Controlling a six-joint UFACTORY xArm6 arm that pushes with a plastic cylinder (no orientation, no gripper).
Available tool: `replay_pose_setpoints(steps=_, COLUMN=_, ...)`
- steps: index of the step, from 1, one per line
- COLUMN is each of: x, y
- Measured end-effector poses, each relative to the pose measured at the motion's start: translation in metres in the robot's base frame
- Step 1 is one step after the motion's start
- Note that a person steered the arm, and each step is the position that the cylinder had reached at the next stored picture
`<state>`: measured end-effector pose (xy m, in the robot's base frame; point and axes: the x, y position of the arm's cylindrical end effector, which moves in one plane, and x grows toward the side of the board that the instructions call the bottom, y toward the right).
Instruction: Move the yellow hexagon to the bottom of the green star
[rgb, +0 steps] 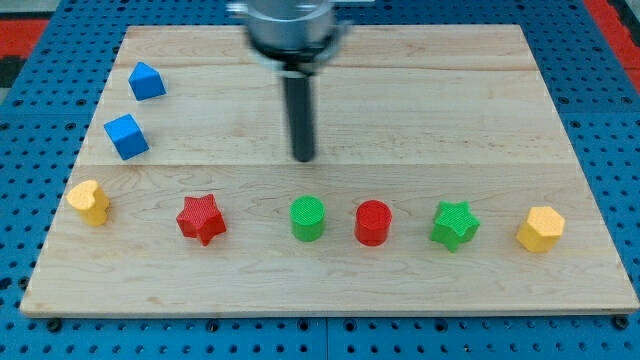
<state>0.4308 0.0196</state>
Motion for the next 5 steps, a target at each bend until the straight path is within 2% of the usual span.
replay_pose_setpoints(steps=1, x=0.020, y=0.105)
replay_pose_setpoints(steps=2, x=0.043, y=0.165)
replay_pose_setpoints(steps=3, x=0.066, y=0.206)
replay_pose_setpoints(steps=5, x=0.118, y=0.224)
